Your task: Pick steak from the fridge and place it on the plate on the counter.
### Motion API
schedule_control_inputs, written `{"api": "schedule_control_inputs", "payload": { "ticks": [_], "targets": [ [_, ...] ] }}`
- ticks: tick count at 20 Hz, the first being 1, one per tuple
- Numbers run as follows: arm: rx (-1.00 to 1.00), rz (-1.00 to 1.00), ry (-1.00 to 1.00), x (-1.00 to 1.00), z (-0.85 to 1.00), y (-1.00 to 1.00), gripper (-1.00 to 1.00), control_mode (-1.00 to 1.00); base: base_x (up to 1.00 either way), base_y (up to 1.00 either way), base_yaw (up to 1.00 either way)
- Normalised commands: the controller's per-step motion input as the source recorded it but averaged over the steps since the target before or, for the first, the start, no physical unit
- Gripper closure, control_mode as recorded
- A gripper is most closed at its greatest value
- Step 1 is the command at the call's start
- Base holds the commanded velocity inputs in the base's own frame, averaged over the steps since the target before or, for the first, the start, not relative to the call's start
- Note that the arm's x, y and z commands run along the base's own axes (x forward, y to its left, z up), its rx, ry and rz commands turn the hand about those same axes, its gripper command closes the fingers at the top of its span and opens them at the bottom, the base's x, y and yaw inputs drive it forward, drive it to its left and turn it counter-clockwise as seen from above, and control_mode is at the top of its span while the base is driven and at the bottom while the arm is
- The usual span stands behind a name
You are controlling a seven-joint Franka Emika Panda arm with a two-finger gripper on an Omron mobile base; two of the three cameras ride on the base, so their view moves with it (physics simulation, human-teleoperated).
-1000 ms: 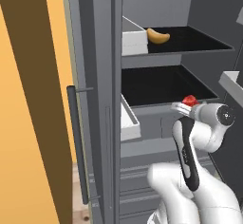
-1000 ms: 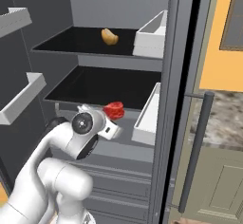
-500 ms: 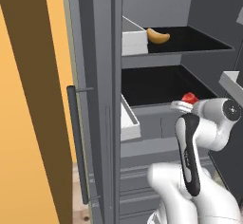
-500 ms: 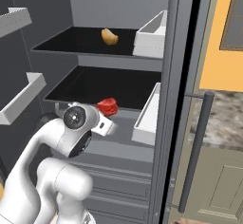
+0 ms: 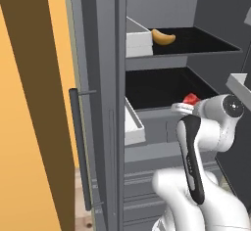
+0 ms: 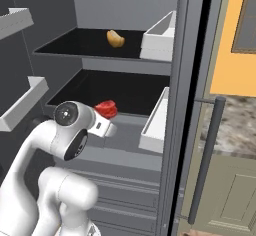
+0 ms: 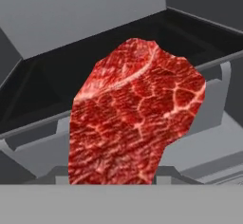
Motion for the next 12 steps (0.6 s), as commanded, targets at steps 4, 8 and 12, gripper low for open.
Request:
{"api": "schedule_control_inputs", "payload": {
  "ticks": [4,8,12],
  "targets": [
    [-0.02,0.00,0.00,-0.03,0.00,0.07,1.00,1.00,-0.12,0.18,0.00],
    [0.00,0.00,0.00,0.00,0.00,0.00,1.00,1.00,-0.45,0.09,0.00],
    [0.00,0.00,0.00,0.00,0.00,0.00,1.00,1.00,-0.59,0.00,0.00]
  ]
}}
